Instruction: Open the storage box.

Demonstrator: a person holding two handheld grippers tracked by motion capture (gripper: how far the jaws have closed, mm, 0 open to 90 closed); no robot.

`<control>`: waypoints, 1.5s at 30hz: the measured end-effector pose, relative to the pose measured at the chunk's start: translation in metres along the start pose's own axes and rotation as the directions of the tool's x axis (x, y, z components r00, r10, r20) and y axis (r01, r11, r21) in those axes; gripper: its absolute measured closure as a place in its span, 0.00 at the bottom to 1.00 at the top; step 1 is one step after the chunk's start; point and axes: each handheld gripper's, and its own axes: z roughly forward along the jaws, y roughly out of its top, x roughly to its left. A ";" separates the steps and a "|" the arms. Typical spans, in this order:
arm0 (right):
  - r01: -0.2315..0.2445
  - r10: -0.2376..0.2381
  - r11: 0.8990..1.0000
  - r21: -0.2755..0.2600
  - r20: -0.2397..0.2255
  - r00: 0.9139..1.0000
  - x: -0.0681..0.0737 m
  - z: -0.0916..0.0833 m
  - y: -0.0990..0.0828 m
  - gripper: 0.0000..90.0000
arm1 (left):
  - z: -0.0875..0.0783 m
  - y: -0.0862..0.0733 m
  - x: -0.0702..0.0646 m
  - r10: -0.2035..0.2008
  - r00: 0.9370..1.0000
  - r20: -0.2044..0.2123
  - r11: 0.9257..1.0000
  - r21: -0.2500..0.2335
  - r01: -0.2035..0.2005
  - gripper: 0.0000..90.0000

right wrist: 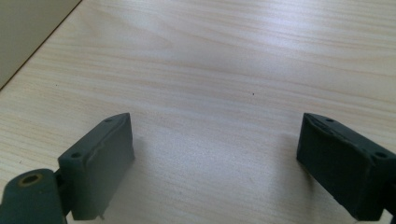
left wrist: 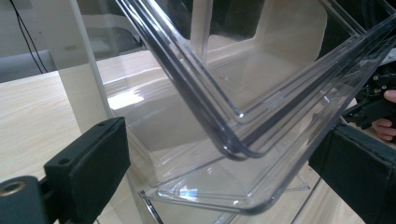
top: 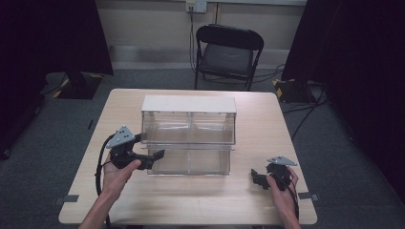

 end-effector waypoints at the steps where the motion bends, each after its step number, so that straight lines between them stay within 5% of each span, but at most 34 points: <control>1: 0.000 0.000 1.000 0.000 0.000 1.000 0.000 0.000 0.000 0.11 | 0.000 0.000 0.000 0.000 1.000 0.000 1.000 0.000 0.000 0.06; 45: 0.000 0.000 1.000 0.000 0.000 1.000 0.000 0.000 0.000 0.11 | 0.000 -0.001 0.001 -0.006 1.000 0.004 1.000 -0.007 0.006 0.06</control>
